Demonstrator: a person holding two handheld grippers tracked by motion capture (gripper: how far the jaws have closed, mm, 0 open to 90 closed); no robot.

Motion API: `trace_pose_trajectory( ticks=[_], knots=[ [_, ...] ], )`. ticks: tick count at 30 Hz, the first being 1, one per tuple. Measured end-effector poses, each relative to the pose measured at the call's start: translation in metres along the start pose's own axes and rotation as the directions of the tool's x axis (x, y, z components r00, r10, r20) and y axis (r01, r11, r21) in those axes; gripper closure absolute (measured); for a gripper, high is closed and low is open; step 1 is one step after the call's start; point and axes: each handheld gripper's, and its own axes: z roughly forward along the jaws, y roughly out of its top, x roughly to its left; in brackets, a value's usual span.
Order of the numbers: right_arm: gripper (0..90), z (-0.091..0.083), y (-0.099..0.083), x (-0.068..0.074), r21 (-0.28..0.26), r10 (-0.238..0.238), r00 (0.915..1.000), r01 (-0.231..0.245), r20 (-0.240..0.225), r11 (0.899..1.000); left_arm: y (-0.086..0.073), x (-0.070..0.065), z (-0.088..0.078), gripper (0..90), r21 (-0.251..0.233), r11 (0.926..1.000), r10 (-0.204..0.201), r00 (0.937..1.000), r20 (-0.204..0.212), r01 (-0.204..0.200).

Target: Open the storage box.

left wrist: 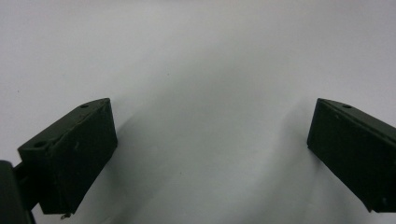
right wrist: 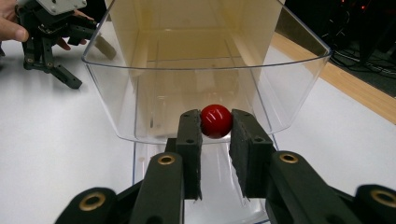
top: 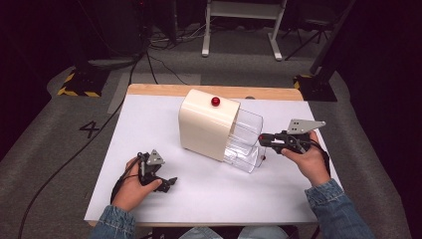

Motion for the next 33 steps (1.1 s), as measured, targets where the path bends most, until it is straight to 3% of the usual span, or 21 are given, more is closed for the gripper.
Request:
trace_pose_trajectory(
  ticks=[9,24,33],
  knots=[
    [74.0,0.0,-0.005,0.0,0.041,-0.013,0.9999,0.013,0.009,0.999,0.0,0.0,0.0,1.6,0.001,1.0,0.002,1.0,-0.002,-0.002],
    [64.3,0.006,-0.017,-0.006,0.073,0.0,0.9999,-0.001,0.013,0.997,0.0,0.0,0.0,1.6,-0.001,1.0,0.005,1.0,-0.006,-0.005],
    [56.6,-0.01,-0.023,-0.007,0.052,0.03,0.9989,-0.031,0.035,0.998,0.0,0.0,0.0,1.6,-0.002,1.0,0.004,1.0,-0.004,-0.004]
  ],
)
